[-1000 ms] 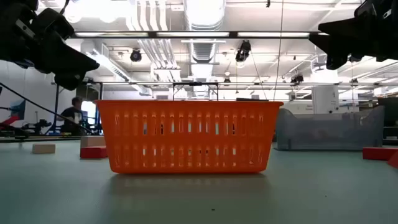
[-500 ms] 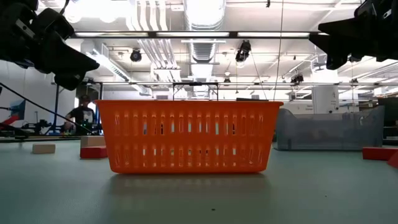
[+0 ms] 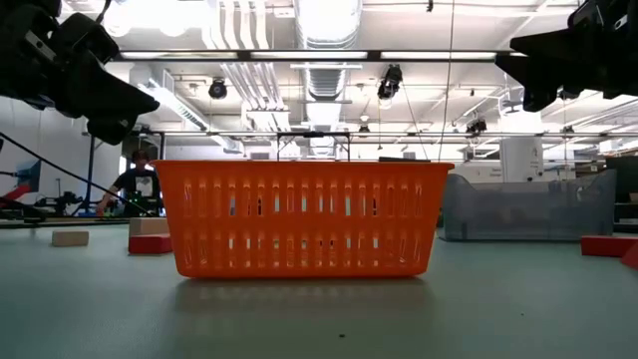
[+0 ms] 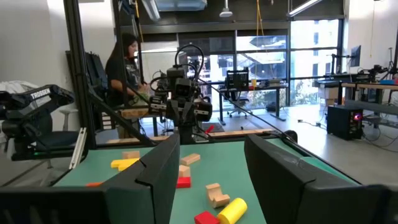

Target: Sort & place blocks by color

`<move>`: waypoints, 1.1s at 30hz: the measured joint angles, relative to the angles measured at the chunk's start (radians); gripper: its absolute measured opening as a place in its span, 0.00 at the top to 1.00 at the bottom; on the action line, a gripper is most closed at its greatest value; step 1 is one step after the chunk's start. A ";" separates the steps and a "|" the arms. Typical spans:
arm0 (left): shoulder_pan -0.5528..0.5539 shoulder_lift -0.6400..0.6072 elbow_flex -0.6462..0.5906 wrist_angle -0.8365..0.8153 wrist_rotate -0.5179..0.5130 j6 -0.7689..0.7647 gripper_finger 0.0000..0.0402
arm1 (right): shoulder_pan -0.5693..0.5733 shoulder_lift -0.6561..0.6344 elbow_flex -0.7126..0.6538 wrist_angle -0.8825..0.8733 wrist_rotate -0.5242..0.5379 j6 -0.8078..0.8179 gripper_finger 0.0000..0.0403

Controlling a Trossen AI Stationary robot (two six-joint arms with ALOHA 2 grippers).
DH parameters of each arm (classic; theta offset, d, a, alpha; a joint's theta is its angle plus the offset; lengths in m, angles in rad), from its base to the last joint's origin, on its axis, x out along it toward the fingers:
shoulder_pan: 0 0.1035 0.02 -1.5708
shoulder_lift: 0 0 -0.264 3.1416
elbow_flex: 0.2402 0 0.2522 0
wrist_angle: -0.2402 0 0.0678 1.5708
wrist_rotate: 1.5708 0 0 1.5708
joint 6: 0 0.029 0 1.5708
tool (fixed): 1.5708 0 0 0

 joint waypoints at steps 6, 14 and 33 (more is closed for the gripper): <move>0.000 0.000 0.000 0.000 0.000 0.000 0.94 | 0.000 0.000 0.000 0.000 0.000 0.000 0.58; 0.000 0.000 0.000 0.000 0.000 0.000 0.94 | 0.000 0.000 0.000 0.000 0.000 0.000 0.58; 0.000 0.000 0.000 0.014 -0.097 0.000 0.94 | 0.000 0.000 0.000 0.002 0.000 0.000 0.58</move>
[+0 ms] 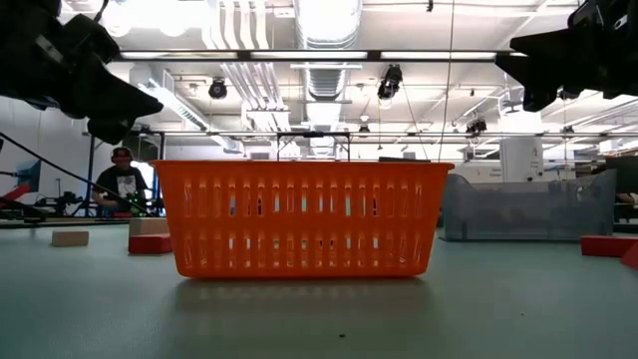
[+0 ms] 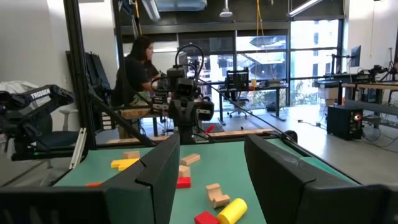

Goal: Sort & place blocks by color
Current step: Put the brown block into the green bin

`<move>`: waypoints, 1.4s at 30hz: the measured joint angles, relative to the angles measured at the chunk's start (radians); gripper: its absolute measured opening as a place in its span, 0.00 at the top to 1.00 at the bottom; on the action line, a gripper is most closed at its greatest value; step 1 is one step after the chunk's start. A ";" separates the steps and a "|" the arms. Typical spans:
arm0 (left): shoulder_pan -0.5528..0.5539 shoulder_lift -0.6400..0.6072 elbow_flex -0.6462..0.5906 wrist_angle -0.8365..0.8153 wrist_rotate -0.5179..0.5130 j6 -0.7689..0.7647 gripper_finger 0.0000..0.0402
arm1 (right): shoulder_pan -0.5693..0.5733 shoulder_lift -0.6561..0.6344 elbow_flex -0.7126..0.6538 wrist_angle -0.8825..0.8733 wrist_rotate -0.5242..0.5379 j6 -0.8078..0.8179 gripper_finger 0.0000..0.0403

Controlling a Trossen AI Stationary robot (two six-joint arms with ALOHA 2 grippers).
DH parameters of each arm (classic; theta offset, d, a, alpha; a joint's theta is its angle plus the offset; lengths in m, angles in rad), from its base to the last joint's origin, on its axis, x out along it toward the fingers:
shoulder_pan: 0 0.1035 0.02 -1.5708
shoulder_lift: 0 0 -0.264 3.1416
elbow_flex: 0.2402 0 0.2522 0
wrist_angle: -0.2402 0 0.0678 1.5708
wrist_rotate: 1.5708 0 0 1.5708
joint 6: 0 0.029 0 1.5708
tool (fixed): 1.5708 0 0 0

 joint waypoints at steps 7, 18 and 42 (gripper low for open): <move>0.000 0.021 0.000 0.277 -0.172 -0.052 0.94 | 0.000 0.000 0.000 0.074 0.099 0.370 0.58; 0.000 0.034 0.000 0.463 -0.178 -0.124 0.94 | 0.000 0.000 0.000 0.200 0.262 0.627 0.58; 0.000 0.126 0.130 0.641 -0.434 -0.210 0.94 | -0.001 0.075 0.210 0.266 0.419 0.388 0.58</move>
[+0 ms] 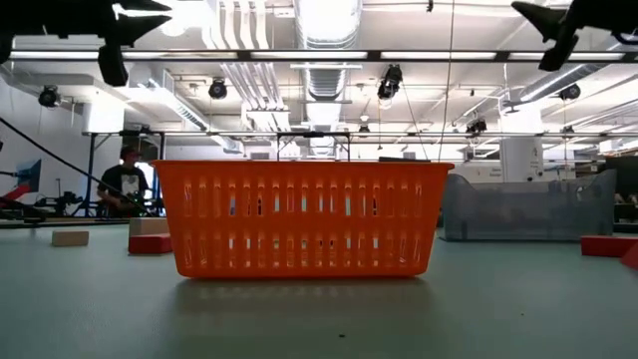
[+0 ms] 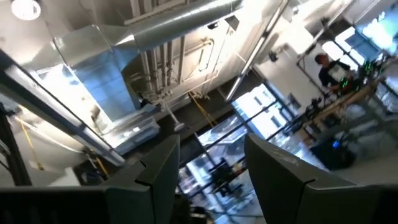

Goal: Sort & place blocks by color
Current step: Put the brown block into the green bin

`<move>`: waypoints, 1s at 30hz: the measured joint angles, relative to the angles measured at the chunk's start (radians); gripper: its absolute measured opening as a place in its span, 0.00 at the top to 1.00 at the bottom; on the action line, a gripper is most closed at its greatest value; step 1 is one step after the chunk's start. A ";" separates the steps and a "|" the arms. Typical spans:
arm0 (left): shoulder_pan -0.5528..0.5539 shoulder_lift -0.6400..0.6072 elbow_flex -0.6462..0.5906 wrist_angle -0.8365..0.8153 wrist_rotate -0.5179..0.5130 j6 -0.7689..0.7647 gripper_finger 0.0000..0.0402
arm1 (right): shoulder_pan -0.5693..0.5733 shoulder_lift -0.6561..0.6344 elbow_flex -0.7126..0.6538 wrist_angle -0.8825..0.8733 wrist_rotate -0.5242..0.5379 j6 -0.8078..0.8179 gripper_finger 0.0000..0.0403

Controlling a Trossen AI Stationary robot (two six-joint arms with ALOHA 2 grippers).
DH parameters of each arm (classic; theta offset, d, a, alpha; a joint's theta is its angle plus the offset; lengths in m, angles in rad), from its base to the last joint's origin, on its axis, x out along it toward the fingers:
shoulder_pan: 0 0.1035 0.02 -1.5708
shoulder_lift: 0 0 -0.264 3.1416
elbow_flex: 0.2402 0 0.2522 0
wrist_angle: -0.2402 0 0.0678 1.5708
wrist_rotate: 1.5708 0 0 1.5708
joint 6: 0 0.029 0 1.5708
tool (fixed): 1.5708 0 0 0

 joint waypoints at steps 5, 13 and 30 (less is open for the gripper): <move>0.000 0.072 0.074 -0.001 -0.017 -0.002 0.94 | 0.000 0.046 0.080 -0.044 0.000 -0.064 0.58; 0.000 0.161 0.245 -0.271 -0.017 -0.181 0.96 | 0.000 0.173 0.208 -0.120 0.000 -0.209 0.58; 0.000 0.587 0.664 -1.367 0.676 -0.660 1.00 | 0.000 0.452 0.429 -0.120 0.055 -0.394 0.58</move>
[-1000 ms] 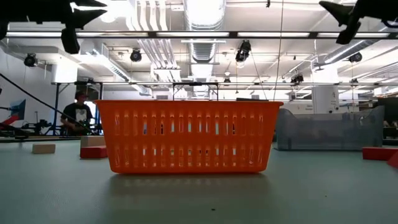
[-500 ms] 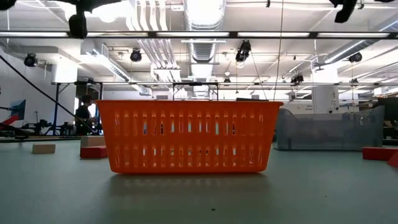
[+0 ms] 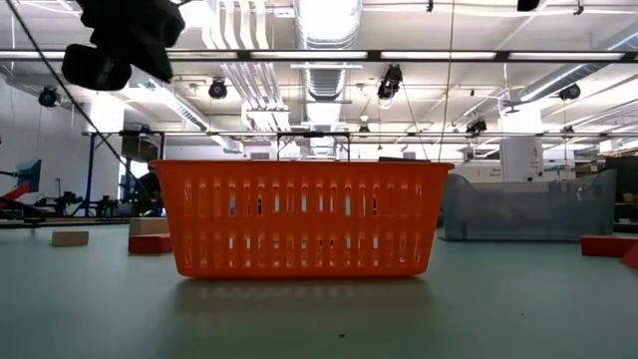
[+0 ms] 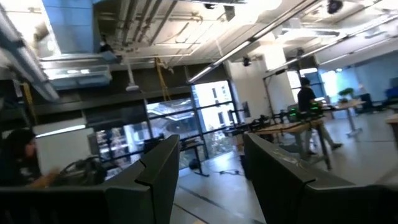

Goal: Sort & place blocks by color
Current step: Put the brown block into the green bin

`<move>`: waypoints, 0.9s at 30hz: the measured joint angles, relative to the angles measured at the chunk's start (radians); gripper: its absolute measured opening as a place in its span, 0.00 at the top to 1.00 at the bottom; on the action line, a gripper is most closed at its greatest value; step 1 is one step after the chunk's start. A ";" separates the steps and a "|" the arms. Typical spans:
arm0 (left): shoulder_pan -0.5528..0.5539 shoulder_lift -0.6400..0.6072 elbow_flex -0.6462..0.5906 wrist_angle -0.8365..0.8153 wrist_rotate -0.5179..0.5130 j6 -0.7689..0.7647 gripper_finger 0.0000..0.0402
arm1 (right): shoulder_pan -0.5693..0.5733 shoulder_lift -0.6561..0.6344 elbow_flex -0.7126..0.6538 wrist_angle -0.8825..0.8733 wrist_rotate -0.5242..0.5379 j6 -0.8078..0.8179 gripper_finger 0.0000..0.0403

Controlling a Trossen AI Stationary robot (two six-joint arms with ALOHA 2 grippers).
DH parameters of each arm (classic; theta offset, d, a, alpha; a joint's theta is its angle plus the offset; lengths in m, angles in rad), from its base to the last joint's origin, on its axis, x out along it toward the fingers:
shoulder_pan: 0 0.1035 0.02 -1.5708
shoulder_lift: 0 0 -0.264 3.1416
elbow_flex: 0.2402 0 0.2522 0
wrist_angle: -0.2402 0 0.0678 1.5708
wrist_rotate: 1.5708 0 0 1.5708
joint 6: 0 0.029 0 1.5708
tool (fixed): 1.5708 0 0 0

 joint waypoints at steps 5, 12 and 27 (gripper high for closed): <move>-0.002 0.121 0.018 0.001 0.153 0.243 1.00 | 0.000 0.038 0.035 -0.019 0.023 -0.052 0.58; -0.001 0.210 0.005 0.002 0.154 0.425 1.00 | 0.000 0.055 0.047 -0.021 0.023 -0.023 0.58; -0.006 0.231 -0.115 0.037 0.011 0.582 0.64 | 0.000 0.057 0.047 -0.034 0.023 -0.047 0.58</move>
